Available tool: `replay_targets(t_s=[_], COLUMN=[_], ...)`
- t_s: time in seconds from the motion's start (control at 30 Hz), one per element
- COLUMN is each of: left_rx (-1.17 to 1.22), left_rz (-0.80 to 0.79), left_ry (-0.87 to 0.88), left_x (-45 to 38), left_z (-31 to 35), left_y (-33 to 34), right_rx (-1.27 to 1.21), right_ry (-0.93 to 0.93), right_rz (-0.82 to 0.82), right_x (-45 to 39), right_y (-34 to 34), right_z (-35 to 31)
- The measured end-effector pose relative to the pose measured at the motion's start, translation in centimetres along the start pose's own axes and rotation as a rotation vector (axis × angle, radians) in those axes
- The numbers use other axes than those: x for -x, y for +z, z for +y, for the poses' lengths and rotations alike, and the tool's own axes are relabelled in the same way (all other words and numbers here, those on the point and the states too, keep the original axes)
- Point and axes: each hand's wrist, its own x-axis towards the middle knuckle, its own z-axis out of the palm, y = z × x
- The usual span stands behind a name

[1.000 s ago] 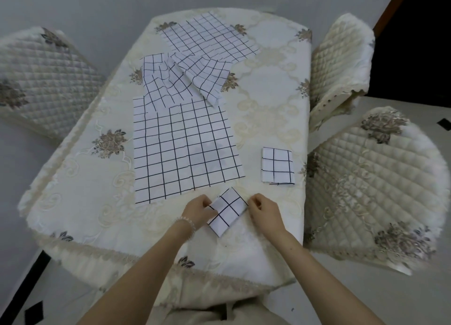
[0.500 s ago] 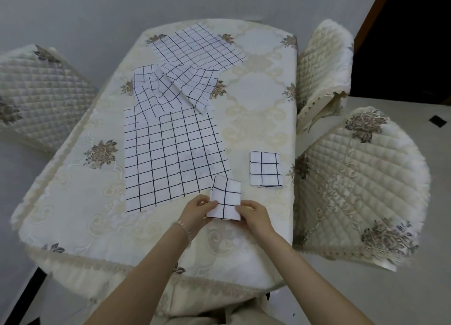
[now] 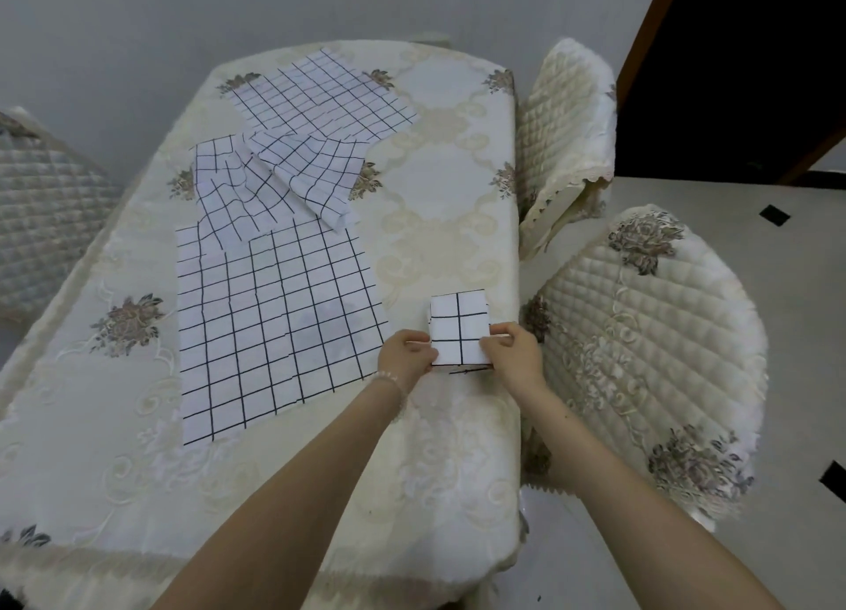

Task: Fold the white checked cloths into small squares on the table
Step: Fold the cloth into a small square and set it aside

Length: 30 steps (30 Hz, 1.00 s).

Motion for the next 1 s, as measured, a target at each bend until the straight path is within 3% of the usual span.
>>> replay_targets(t_s=[0.17, 0.33, 0.43, 0.53, 0.67, 1.0], left_rx=[-0.297, -0.522, -0.864, -1.19, -1.378, -1.384], left_rz=[0.08, 0.107, 0.184, 0.133, 0.042, -0.018], left_ry=[0.103, 0.217, 0.589, 0.866, 0.739, 0.767], left_x=[-1.6, -1.6, -2.1, -3.1, -4.2, -6.0], left_z=[-0.7, -1.3, -1.7, -2.2, -3.4, -5.1], left_y=[1.7, 2.2, 2.4, 3.2, 3.9, 3.7], right_rx=[0.23, 0.304, 0.51, 0.789, 1.006, 1.06], right_ry=[-0.034, -0.088, -0.369, -0.671, -0.63, -0.624], right_rz=[0.065, 0.075, 0.167, 0.049, -0.116, -0.056], right_x=[-1.7, -1.6, -2.0, -2.9, -4.0, -5.1], right_y=[0.1, 0.4, 0.6, 1.7, 2.6, 2.7], right_z=[1.1, 1.9, 2.1, 2.4, 3.9, 6.1])
